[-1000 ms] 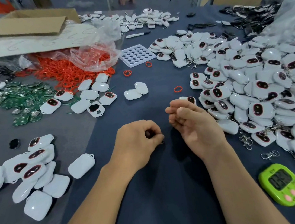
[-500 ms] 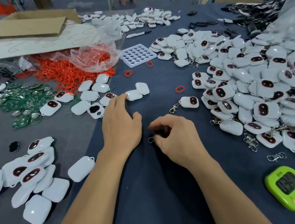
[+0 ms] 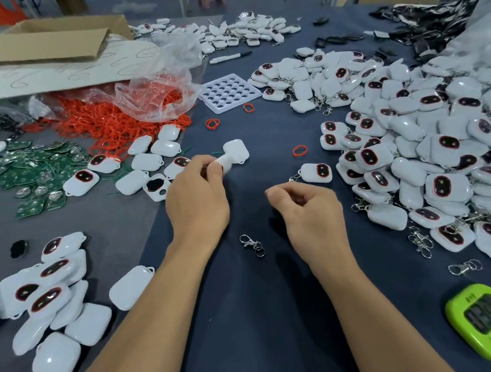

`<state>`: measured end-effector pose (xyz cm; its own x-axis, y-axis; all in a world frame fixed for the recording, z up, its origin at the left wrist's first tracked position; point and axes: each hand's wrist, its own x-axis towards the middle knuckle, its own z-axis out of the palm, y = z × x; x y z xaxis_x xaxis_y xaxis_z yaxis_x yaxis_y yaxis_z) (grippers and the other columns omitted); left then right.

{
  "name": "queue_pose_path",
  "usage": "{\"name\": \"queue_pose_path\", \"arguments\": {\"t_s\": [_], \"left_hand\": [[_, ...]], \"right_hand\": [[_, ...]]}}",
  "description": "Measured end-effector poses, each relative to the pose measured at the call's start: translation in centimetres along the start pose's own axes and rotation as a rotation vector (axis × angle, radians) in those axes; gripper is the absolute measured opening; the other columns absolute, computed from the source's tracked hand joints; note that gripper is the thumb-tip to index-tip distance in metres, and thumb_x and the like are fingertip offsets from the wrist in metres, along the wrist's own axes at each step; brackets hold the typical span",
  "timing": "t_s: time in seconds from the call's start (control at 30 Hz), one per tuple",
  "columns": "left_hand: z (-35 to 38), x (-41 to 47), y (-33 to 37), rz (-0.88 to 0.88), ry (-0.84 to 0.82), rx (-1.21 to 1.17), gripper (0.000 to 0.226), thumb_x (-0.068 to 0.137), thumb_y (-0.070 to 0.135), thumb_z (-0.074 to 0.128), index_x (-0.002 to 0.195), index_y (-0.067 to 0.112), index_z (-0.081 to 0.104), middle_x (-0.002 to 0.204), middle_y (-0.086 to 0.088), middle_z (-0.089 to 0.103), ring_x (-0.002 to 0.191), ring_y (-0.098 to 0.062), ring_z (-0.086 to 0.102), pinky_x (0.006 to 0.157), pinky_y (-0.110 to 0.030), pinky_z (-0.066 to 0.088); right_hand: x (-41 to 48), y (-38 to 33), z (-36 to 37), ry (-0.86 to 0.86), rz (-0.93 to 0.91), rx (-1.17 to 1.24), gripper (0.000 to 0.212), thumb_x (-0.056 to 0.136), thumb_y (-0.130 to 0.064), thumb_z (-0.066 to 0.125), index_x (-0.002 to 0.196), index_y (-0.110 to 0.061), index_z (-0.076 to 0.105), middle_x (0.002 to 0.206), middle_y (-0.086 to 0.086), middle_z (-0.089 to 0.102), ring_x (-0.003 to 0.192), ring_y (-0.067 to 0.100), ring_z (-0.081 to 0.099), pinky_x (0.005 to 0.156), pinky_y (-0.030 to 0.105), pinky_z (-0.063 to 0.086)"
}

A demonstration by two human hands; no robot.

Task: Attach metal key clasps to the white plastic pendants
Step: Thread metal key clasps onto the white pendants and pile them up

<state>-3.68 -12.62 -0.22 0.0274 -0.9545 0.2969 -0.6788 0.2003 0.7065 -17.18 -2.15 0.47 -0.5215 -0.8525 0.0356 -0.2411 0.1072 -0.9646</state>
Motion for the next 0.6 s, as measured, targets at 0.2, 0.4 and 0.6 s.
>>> {"name": "queue_pose_path", "arguments": {"t_s": [0.2, 0.4, 0.6], "left_hand": [[-0.6, -3.2, 2.9, -0.015, -0.246, -0.515, 0.024, 0.094, 0.037, 0.055, 0.086, 0.030, 0.076, 0.080, 0.008, 0.076, 0.075, -0.010, 0.070, 0.078, -0.040, 0.059], [-1.3, -4.3, 3.2, 0.086, -0.199, -0.234, 0.023, 0.084, 0.062, 0.057, 0.090, 0.047, 0.073, 0.069, 0.018, 0.071, 0.069, -0.006, 0.066, 0.070, -0.038, 0.055], [-4.4, -5.0, 0.1, 0.120, -0.328, -0.188, 0.025, 0.071, 0.048, 0.067, 0.095, 0.050, 0.075, 0.089, 0.026, 0.071, 0.082, 0.003, 0.064, 0.072, -0.014, 0.045]], "right_hand": [[-0.3, -0.2, 0.0, -0.069, -0.083, -0.016, 0.008, 0.091, -0.037, 0.069, 0.087, -0.044, 0.070, 0.083, -0.024, 0.073, 0.079, -0.002, 0.067, 0.067, 0.008, 0.045], [0.0, 0.5, -0.5, -0.017, -0.068, 0.103, 0.007, 0.093, -0.031, 0.066, 0.087, -0.034, 0.066, 0.069, -0.011, 0.064, 0.062, 0.003, 0.054, 0.060, 0.021, 0.047], [0.7, 0.7, -0.7, 0.057, 0.106, 0.325, 0.004, 0.085, -0.021, 0.064, 0.088, -0.021, 0.065, 0.085, -0.001, 0.075, 0.081, 0.019, 0.079, 0.075, 0.041, 0.063]]}}
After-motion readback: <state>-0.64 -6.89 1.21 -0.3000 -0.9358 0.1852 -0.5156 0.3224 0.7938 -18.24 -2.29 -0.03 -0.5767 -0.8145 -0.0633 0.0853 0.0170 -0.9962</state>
